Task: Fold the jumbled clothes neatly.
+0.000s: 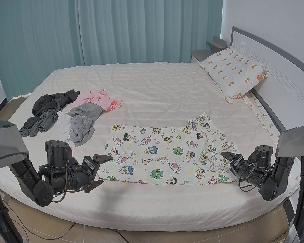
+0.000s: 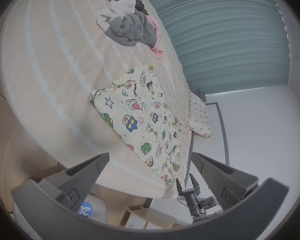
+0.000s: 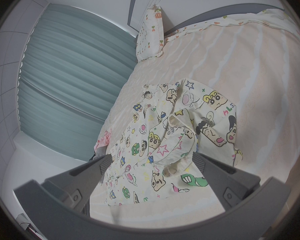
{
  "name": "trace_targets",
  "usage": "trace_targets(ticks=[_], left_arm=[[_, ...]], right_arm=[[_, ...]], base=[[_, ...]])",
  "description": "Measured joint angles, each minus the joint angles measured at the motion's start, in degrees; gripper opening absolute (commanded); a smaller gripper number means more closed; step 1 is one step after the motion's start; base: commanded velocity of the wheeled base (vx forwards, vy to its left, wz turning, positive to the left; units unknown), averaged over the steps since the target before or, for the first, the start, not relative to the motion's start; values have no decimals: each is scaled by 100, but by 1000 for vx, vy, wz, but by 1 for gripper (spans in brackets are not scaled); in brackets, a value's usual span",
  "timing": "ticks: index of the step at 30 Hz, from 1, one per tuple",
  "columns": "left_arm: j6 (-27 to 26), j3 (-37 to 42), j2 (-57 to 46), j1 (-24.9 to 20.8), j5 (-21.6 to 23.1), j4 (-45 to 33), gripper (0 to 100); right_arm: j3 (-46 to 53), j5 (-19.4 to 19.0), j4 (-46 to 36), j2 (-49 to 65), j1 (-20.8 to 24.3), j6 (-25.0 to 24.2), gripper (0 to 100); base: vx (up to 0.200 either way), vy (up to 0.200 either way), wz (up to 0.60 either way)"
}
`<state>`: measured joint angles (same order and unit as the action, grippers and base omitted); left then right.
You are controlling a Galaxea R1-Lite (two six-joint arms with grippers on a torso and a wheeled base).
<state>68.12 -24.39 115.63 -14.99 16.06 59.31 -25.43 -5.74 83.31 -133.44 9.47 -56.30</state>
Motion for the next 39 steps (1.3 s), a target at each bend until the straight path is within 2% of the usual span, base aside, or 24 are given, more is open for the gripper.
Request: trace_targets(ticks=[4, 11, 20, 31, 39], left_arm=[[-85, 17, 171, -94, -246, 293, 100], [-82, 50, 361, -138, -308, 479, 100], [-90, 76, 416, -138, -304, 493, 100], [-93, 98, 430, -143, -322, 503, 100], [-99, 107, 438, -143, -325, 501, 100]], right_arm=[[-56, 66, 6, -49, 33, 0, 100], [-257, 285, 4, -302, 91, 5, 100], [-334, 347, -10, -490, 96, 20, 100], [-285, 653, -51, -641, 98, 372, 100], [-202, 680, -411, -658, 150, 510, 100]], base=[[0, 0, 0], [0, 0, 0], [200, 0, 0], [0, 0, 0], [0, 0, 0]])
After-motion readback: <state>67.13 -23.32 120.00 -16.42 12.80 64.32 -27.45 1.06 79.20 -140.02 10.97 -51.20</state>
